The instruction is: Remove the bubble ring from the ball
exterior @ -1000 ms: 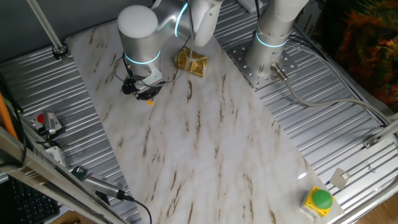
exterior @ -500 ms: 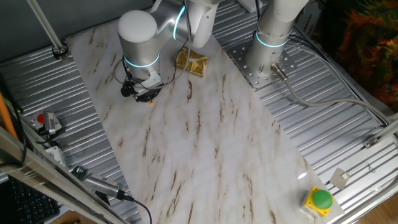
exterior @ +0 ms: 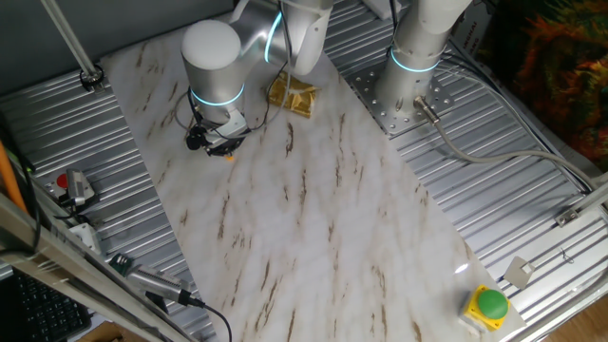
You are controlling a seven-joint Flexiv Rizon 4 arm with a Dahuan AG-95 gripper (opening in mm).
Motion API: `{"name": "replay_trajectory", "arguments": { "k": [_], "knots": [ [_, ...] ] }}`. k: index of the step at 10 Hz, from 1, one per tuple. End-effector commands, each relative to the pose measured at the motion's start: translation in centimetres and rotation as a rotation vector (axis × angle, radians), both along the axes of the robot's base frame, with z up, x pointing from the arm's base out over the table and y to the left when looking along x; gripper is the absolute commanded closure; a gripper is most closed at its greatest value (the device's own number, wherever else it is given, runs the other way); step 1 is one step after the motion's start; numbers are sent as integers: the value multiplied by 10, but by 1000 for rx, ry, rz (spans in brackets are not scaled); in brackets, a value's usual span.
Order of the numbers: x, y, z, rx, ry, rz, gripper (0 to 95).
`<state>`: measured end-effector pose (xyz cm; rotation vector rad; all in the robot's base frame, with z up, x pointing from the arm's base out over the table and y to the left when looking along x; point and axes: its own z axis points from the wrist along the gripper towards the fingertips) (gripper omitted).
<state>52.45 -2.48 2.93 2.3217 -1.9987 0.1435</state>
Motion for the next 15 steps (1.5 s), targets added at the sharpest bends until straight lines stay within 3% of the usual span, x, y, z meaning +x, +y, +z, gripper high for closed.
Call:
{"name": "replay_trajectory", "arguments": {
  "k": [1, 10, 11, 15],
  "knots": [
    [-1, -1, 1, 2, -3, -1, 950],
    [-1, -1, 0, 5, -5, 42, 950],
    [-1, -1, 0, 7, -6, 53, 760],
    [-1, -1, 0, 10, -10, 45, 760]
  ]
}}
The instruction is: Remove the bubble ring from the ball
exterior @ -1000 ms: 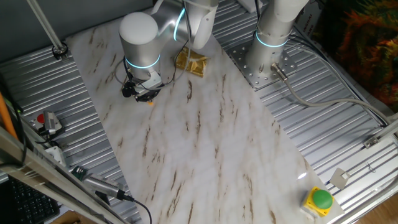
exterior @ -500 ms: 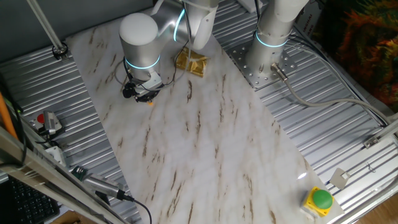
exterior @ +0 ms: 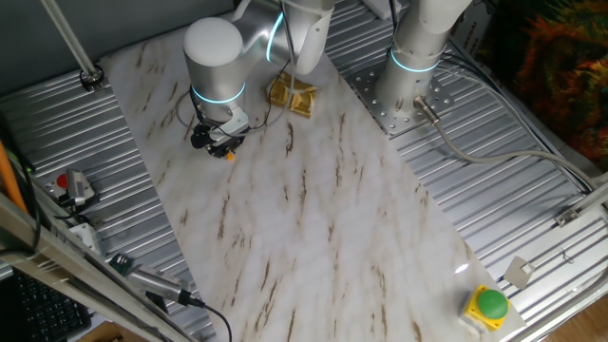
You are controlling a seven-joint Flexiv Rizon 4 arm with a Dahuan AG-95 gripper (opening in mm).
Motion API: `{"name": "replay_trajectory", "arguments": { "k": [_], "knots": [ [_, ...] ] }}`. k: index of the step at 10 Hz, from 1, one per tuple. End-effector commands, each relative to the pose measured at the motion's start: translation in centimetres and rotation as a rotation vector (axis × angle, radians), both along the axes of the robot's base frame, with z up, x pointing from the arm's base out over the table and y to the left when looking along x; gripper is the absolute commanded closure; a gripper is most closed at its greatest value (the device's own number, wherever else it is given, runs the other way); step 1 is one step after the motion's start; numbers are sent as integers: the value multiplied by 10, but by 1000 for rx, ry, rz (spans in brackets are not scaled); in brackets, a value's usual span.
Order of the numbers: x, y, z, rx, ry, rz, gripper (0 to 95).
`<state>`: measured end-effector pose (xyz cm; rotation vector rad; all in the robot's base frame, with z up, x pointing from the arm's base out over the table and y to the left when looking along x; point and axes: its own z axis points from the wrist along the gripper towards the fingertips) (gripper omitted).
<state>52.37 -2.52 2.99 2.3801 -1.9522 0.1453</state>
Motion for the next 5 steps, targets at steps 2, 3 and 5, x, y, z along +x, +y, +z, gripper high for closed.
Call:
{"name": "replay_trajectory", "arguments": {
  "k": [2, 3, 5],
  "knots": [
    [0, 0, 0, -2, -4, -2, 760],
    [0, 0, 0, -1, -4, -3, 760],
    [0, 0, -1, 0, -7, -5, 760]
  ]
}}
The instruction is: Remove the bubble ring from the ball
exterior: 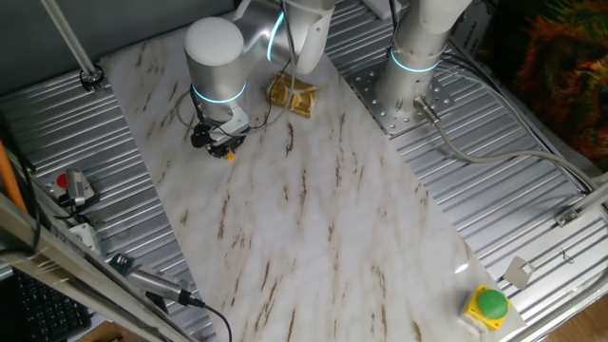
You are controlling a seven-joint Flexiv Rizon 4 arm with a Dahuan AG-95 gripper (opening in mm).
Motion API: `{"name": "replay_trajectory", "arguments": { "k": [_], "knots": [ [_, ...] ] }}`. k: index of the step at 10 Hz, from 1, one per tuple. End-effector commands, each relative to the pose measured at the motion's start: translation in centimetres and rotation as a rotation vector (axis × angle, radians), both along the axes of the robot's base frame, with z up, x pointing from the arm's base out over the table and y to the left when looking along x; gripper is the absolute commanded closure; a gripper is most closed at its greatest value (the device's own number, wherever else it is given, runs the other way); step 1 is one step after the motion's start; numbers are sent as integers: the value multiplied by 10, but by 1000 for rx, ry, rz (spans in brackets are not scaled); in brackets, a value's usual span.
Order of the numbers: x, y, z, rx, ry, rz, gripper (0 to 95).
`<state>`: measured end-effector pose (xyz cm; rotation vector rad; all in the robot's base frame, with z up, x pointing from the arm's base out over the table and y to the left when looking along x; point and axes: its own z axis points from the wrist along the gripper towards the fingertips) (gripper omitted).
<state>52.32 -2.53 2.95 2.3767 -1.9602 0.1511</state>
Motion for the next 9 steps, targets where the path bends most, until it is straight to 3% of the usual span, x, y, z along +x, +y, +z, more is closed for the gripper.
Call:
{"name": "replay_trajectory", "arguments": {
  "k": [1, 9],
  "knots": [
    [1, 0, -2, 1, -3, 0, 760],
    [1, 1, -9, 11, -12, 0, 760]
  ]
}}
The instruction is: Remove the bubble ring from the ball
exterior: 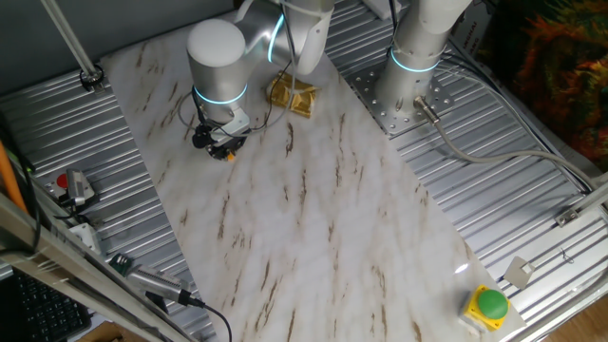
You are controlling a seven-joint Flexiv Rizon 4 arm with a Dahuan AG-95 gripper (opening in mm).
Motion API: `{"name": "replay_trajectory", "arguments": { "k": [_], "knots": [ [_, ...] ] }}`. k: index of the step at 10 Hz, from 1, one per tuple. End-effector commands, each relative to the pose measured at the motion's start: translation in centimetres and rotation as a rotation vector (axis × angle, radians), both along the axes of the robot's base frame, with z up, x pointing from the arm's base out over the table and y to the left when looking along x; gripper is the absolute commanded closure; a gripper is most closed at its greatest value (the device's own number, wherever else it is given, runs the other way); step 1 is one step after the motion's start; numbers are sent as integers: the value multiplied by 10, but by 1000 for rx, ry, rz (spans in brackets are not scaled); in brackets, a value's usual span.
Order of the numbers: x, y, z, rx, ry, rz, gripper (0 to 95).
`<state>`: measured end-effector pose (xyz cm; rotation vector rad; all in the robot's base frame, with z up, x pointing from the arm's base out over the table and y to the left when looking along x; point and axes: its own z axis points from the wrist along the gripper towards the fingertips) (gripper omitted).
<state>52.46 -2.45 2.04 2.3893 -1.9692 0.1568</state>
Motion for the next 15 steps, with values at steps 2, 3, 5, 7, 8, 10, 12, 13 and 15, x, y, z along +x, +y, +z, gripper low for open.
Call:
{"name": "replay_trajectory", "arguments": {
  "k": [2, 3, 5, 7, 8, 10, 12, 13, 15],
  "knots": [
    [0, 0, -1, 2, -4, -3, 760],
    [0, 0, -2, 2, -4, -4, 760],
    [0, 0, -2, 7, -7, -11, 760],
    [0, 0, -2, 9, -8, -13, 760],
    [0, 0, -2, 11, -10, -13, 760],
    [0, 0, -2, 12, -10, -13, 760],
    [0, 0, -3, 12, -13, -15, 760],
    [0, 0, -4, 14, -15, -15, 760],
    [0, 0, -5, 17, -17, -17, 760]
  ]
}}
